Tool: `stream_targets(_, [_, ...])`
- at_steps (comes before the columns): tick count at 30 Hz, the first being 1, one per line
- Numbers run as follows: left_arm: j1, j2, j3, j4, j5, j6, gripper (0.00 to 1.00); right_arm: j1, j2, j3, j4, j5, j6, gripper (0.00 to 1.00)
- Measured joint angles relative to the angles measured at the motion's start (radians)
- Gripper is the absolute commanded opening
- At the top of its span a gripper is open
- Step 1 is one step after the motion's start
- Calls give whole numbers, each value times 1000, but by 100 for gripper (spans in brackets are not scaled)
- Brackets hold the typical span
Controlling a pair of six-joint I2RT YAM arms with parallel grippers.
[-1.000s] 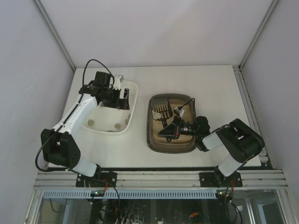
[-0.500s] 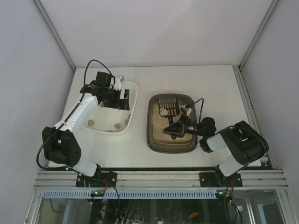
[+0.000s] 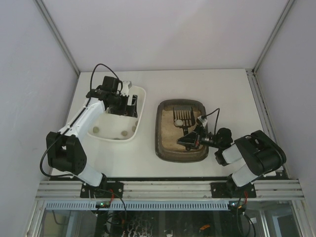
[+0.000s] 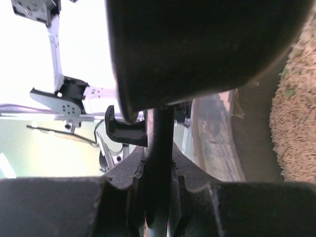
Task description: Clean the litter box
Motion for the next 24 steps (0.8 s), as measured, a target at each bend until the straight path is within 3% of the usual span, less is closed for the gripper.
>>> stream_targets(11, [0, 7, 0, 0, 14, 5, 100, -42, -19, -10, -19, 9, 21, 0])
stream_targets(24, [0, 11, 0, 0, 22, 18, 100, -4, -6, 29, -6, 16, 74, 0])
